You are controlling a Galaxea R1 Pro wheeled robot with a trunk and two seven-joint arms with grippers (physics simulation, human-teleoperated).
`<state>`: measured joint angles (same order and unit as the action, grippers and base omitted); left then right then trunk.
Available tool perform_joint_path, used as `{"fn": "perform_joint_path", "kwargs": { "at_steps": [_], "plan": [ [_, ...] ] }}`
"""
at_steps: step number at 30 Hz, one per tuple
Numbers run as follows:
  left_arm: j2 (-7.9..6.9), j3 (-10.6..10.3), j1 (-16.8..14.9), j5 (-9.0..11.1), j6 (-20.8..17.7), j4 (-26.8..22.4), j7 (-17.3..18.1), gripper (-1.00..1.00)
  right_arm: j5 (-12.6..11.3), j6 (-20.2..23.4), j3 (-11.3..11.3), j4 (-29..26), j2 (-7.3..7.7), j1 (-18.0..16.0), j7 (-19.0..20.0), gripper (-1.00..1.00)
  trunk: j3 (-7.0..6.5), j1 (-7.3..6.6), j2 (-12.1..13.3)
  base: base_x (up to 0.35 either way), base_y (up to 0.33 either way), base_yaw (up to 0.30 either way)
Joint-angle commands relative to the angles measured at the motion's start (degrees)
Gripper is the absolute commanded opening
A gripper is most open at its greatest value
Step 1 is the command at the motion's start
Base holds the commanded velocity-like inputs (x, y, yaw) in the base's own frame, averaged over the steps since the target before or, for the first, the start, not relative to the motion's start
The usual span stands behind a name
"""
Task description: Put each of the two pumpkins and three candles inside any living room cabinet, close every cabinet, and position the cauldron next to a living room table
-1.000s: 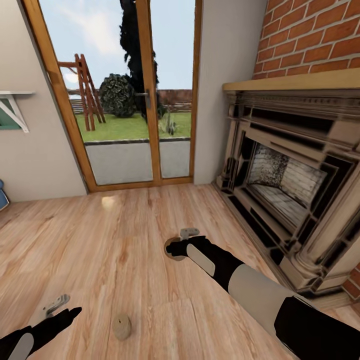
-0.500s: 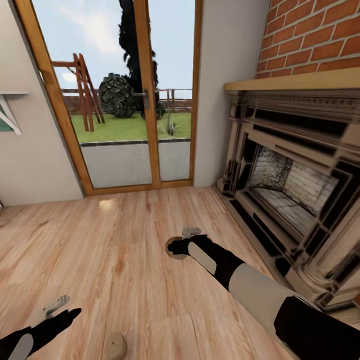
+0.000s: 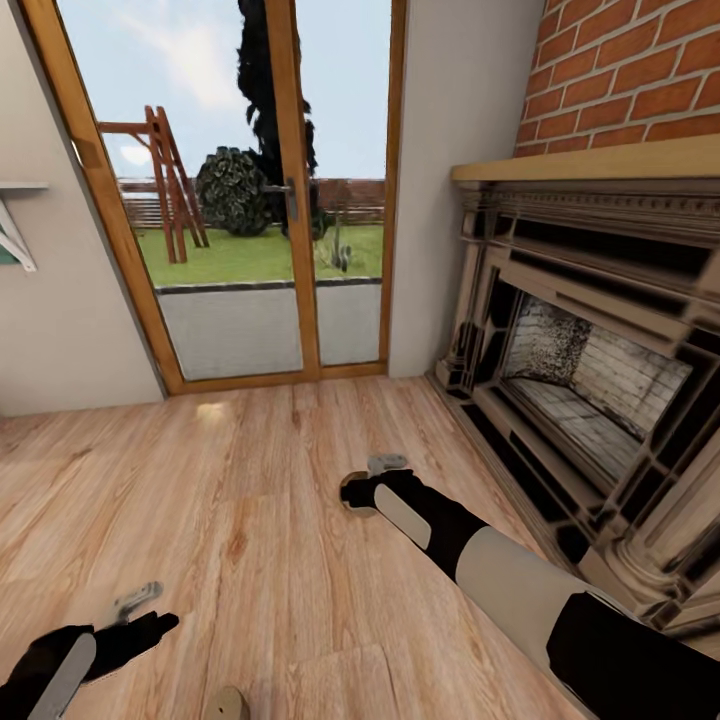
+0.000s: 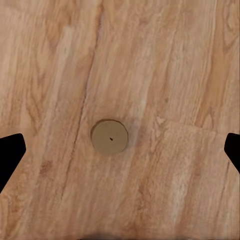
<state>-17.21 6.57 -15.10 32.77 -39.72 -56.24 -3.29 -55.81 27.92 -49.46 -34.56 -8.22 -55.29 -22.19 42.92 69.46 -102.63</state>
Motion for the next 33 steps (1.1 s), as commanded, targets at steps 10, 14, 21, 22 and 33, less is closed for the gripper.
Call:
{"fn": "perform_joint_path", "kwargs": {
  "at_steps": [10,14,21,22,33],
  "plan": [
    [0.12,-0.6,-10.1,-2.2,-1.2,13.3,-0.2,1.0,-0.4,-0.1,-0.4,-0.4,-0.04,-0.1,-0.4,-1.0,0.06,-0.01,0.0,0.0,0.0,0.0],
    [0.17,-0.8,-10.4,-2.3,-1.3,13.5,0.0,1.0,-0.4,-0.1,-0.4,-0.5,-0.09,-0.1,-0.4,-1.0,0.06,-0.01,0.0,0.0,0.0,0.0],
    [-0.36,-0.7,-10.5,-2.6,-1.4,13.0,-0.7,1.0,-0.3,-0.1,-0.4,-0.5,-0.11,-0.1,-0.4,-1.0,0.06,-0.01,0.0,0.0,0.0,0.0],
    [-0.32,-0.7,-10.5,-2.7,-1.4,13.0,-0.7,1.0,-0.3,-0.1,-0.4,-0.5,-0.1,-0.1,-0.4,-1.0,0.06,-0.01,0.0,0.0,0.0,0.0],
    [-0.47,-0.7,-10.5,-2.6,-1.4,13.0,-0.7,1.0,-0.4,-3.2,-0.5,-0.5,0.0,-0.1,0.2,-1.0,0.78,0.87,-1.6,0.0,0.0,0.0]
  ]
}}
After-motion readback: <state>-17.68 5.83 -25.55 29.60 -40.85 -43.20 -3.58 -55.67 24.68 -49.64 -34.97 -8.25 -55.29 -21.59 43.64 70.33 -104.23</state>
